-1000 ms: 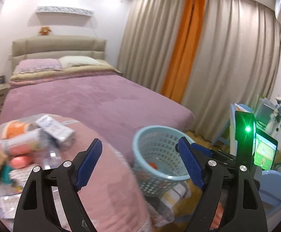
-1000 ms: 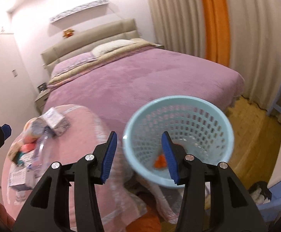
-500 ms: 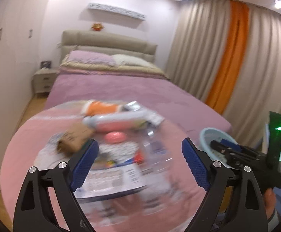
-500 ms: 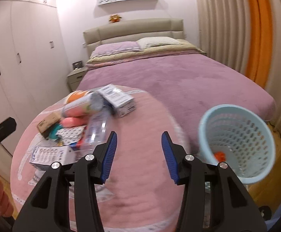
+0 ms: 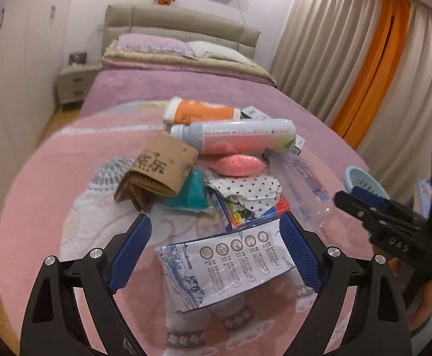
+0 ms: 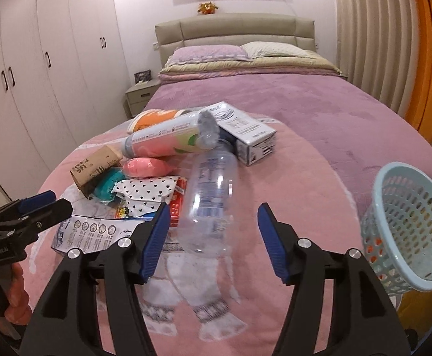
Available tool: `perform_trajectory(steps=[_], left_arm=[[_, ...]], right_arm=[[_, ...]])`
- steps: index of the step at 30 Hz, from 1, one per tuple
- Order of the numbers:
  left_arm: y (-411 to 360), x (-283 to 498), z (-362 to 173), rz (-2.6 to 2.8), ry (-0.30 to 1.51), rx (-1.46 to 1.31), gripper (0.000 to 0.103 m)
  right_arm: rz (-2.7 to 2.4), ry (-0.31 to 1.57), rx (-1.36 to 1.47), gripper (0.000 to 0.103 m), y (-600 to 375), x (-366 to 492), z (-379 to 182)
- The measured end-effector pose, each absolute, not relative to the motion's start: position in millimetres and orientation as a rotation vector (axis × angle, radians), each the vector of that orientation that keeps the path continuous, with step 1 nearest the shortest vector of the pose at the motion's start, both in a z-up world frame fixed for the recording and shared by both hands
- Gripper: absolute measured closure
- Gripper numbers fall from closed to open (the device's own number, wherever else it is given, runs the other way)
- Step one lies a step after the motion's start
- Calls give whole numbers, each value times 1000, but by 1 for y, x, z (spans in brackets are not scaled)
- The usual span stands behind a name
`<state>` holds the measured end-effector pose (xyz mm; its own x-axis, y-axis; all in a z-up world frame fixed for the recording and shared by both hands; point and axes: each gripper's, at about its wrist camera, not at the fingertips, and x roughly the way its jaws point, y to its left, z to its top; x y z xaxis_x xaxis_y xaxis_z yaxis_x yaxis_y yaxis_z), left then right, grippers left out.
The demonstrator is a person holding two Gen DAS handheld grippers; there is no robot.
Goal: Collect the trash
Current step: 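Return both tools to the pile and approach the milk carton and bottle, then grasp the milk carton with left tool while right tool grasps the clear bottle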
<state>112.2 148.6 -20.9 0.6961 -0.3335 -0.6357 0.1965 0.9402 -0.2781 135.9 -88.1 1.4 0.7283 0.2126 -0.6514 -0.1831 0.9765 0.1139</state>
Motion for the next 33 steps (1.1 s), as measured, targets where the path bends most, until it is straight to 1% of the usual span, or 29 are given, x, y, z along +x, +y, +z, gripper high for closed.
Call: perform_trajectory(steps=[4, 11, 14, 15, 17, 22, 27, 33], left_arm=[[158, 119, -39, -321, 798, -263, 17], [154, 118, -47, -368, 828, -285, 17], [148, 112, -48, -388, 837, -272, 19], [146, 109, -48, -395, 836, -270, 21], [143, 98, -46, -393, 823, -263, 23], [137, 65, -45, -411, 814, -261, 23], [118, 29, -41, -435, 804, -183, 23], [94, 10, -33, -518, 804, -123, 21]], right_arm=[[218, 759, 55, 44, -85, 149, -13], [211, 807, 86, 44, -86, 165, -27], [205, 819, 95, 44, -89, 166, -32], [204, 824, 96, 44, -89, 165, -33], [219, 831, 108, 50, -92, 164, -34], [226, 804, 87, 50, -98, 151, -31], [212, 786, 28, 50, -101, 135, -25], [209, 789, -12, 50, -114, 113, -22]])
